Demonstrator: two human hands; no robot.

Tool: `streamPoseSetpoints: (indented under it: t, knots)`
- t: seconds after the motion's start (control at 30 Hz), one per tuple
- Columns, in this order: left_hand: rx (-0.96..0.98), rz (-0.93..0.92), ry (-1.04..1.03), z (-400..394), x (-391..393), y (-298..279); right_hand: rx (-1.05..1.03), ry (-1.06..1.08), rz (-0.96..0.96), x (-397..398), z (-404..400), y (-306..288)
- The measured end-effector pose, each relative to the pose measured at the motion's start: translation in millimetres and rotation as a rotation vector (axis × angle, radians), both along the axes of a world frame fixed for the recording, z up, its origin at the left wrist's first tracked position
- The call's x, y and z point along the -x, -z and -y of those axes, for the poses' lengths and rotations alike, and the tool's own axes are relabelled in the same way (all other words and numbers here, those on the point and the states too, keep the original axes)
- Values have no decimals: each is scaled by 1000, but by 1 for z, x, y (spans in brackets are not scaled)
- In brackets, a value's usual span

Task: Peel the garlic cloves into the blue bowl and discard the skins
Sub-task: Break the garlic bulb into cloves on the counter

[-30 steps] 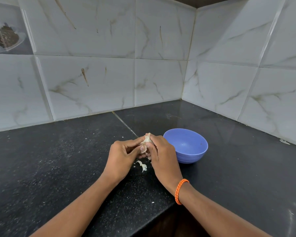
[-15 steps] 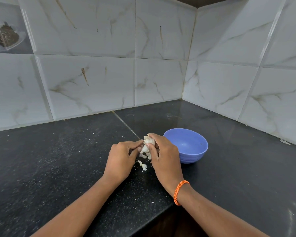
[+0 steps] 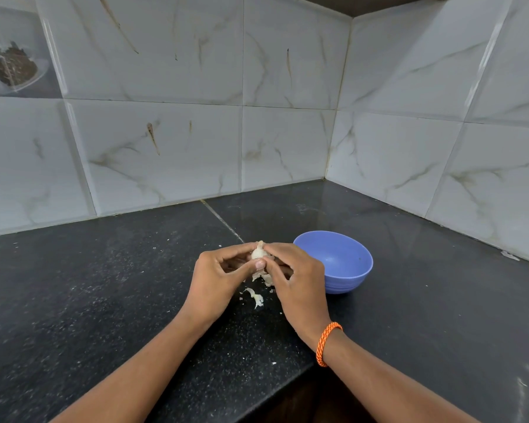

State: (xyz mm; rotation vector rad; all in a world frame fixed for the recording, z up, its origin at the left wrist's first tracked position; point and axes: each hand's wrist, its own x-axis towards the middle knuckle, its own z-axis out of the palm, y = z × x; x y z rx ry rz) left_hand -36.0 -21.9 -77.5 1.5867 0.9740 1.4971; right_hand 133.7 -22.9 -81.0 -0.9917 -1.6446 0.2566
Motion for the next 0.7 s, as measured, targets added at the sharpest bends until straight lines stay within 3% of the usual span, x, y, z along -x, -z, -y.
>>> streamPoseSetpoints:
  t: [0.23, 0.7]
  knots:
    - [-3, 7, 1, 1, 2, -2, 88, -122, -123, 0, -5, 2]
    - [-26, -57, -2, -1, 6, 0, 87, -84, -123, 0, -5, 5]
